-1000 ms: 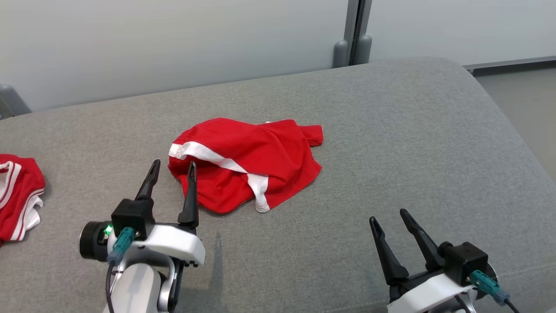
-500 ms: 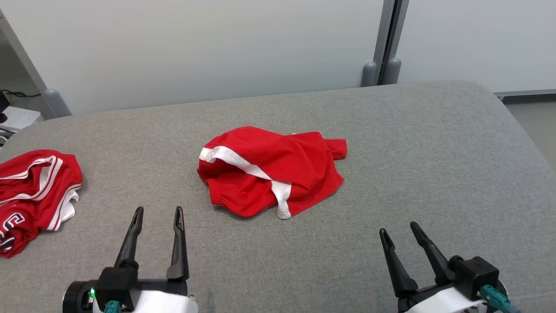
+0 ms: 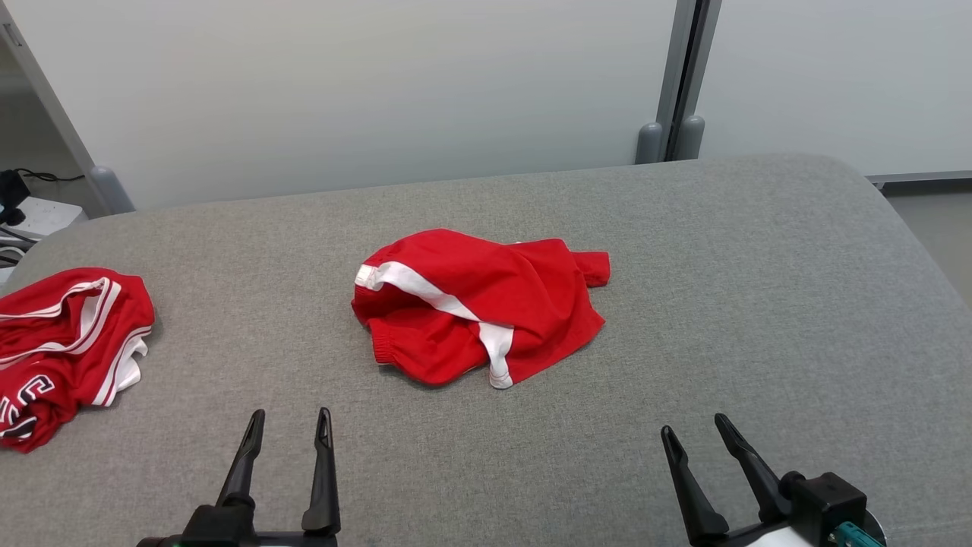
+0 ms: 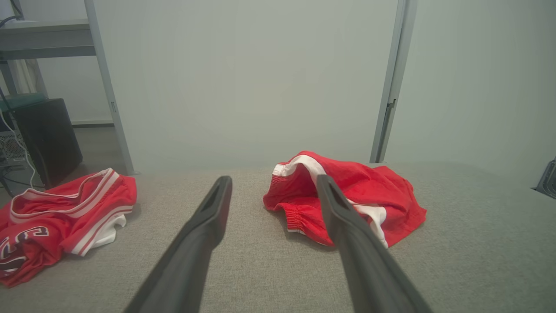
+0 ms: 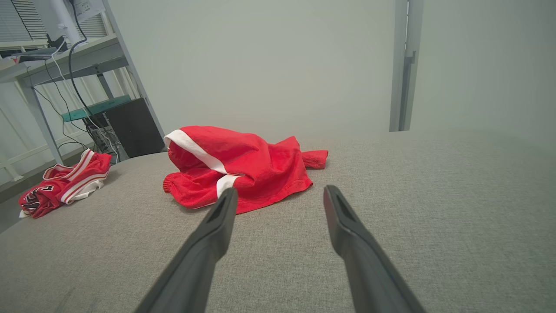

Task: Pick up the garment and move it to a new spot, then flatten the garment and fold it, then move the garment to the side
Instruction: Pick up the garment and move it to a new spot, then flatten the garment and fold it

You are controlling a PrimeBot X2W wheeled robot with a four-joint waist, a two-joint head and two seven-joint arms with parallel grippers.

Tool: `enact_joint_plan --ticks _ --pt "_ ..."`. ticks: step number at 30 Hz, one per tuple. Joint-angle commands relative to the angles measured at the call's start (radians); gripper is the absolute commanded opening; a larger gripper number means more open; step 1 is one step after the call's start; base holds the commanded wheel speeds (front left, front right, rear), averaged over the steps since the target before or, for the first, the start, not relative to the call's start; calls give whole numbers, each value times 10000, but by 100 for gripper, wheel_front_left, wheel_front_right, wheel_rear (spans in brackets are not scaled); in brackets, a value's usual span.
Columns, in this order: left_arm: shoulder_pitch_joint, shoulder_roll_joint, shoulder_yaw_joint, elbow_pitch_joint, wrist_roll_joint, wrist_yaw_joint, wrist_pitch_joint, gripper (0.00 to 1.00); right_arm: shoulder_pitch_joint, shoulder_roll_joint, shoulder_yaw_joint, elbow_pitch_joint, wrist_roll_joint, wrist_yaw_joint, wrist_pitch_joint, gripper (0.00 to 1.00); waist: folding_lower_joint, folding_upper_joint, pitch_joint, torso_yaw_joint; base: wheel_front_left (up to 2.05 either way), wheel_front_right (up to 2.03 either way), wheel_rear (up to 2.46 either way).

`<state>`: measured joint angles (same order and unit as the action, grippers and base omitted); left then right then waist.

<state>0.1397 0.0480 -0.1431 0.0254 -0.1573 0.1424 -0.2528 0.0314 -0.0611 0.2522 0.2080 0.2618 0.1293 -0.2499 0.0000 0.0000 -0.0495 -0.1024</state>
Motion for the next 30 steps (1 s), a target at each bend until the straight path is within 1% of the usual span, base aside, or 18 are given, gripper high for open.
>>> enact_joint_plan --ticks 1,6,12,15,17,20,22,25,30 --pt "-425 23 259 -232 118 85 -89 100 -204 -44 240 -245 12 14 -118 100 0 0 17 9 0 0 0" --pt "-514 23 233 -201 174 113 -89 100 -247 -42 276 -222 79 14 -118 100 0 0 55 -5 0 0 0" --pt "-598 23 349 231 119 236 -89 100 -307 -85 441 -160 131 14 -118 100 0 0 127 -92 0 0 0" --pt "-916 23 551 554 -2 306 -89 100 -362 -139 516 -146 153 14 -118 100 0 0 203 -143 0 0 0" --pt "-1259 22 690 784 -158 274 -89 100 -424 -181 570 -148 174 14 -118 100 0 0 309 -182 0 0 0" --pt "-1948 22 871 1255 -374 95 -89 100 -527 -253 667 -121 210 14 -118 100 0 0 473 -211 0 0 0" --pt "-2506 22 940 1716 -686 -153 -89 100 -584 -313 750 -93 231 14 -118 100 0 0 594 -213 0 0 0" --pt "-3449 22 1089 2558 -833 -463 -89 100 -683 -431 913 -49 275 14 -118 100 0 0 802 -248 0 0 0" --pt "-4989 97 1227 4115 -524 -648 -89 100 -994 -632 1155 -74 280 14 -118 100 0 0 1326 -423 0 0 0"
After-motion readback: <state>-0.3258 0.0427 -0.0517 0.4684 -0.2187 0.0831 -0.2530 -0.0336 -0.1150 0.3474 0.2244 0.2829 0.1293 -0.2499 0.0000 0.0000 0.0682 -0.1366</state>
